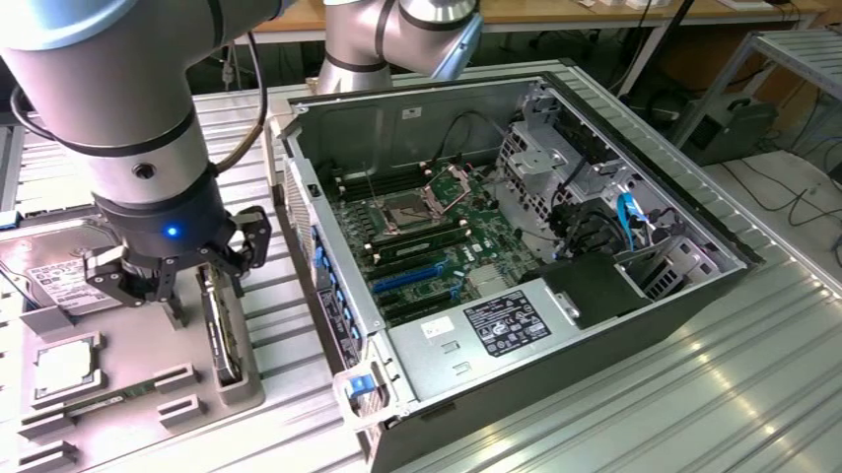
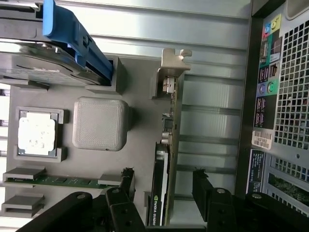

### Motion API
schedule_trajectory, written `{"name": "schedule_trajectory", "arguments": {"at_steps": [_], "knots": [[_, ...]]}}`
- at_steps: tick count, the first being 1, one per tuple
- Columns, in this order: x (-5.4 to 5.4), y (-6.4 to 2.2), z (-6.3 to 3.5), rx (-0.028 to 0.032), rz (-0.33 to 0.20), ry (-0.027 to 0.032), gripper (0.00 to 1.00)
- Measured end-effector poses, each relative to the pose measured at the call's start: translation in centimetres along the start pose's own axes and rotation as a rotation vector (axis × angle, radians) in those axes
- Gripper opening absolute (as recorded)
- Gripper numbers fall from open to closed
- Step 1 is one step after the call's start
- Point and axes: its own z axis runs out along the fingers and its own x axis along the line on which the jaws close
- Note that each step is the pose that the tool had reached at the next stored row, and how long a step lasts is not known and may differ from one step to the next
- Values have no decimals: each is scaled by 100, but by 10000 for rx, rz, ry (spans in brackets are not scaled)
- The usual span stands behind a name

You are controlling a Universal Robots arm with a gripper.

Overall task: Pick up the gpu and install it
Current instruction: 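Pick up the gpu and move the gpu toward the slot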

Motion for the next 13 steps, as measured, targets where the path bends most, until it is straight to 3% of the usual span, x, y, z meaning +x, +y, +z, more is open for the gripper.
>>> {"name": "schedule_trajectory", "arguments": {"at_steps": [13], "knots": [[4,-12,189,29,-2,2,60]]}}
